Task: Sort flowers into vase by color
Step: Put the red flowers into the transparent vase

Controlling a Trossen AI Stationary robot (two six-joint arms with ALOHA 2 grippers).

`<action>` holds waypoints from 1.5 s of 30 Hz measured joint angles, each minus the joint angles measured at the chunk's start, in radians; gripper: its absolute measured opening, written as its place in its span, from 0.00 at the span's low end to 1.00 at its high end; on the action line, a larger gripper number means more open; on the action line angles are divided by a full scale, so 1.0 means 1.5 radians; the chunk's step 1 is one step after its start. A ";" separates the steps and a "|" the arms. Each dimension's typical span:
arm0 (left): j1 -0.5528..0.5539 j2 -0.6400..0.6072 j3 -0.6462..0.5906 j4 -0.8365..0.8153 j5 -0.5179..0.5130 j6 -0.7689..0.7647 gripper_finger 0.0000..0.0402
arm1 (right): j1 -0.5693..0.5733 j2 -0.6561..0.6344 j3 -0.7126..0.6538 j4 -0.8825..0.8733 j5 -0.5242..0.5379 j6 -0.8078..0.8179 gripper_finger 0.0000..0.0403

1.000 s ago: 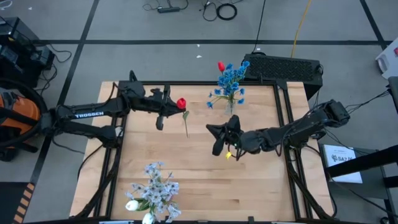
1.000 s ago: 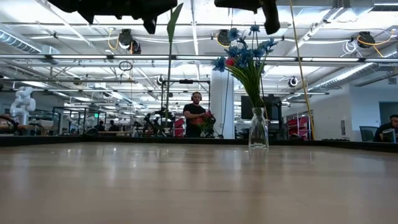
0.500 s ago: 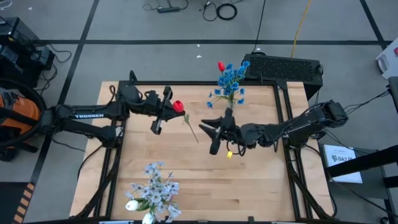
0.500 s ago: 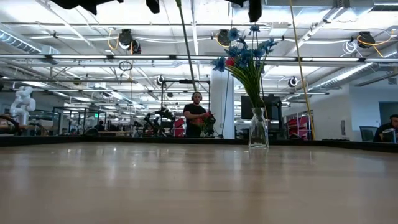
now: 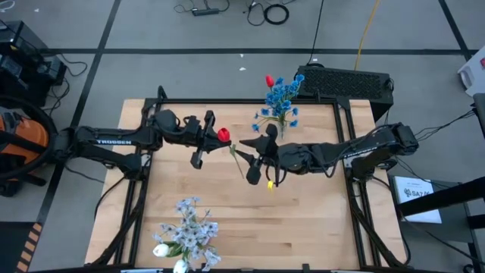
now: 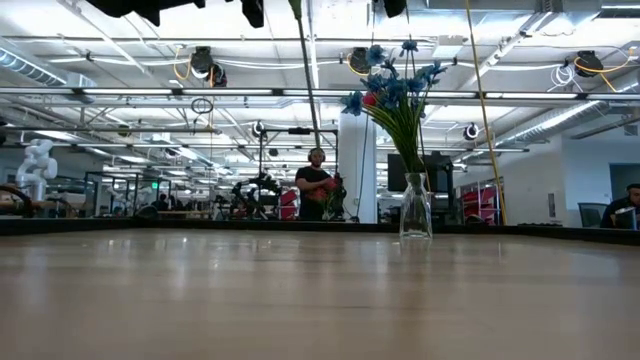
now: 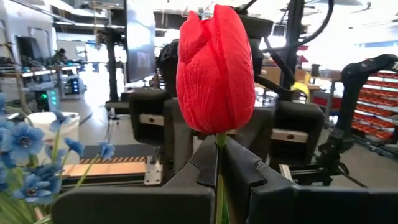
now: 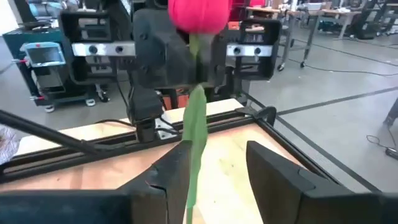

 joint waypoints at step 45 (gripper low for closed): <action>-0.017 -0.001 0.000 0.025 -0.054 -0.003 0.08 | -0.035 0.022 -0.002 -0.041 -0.103 0.035 0.01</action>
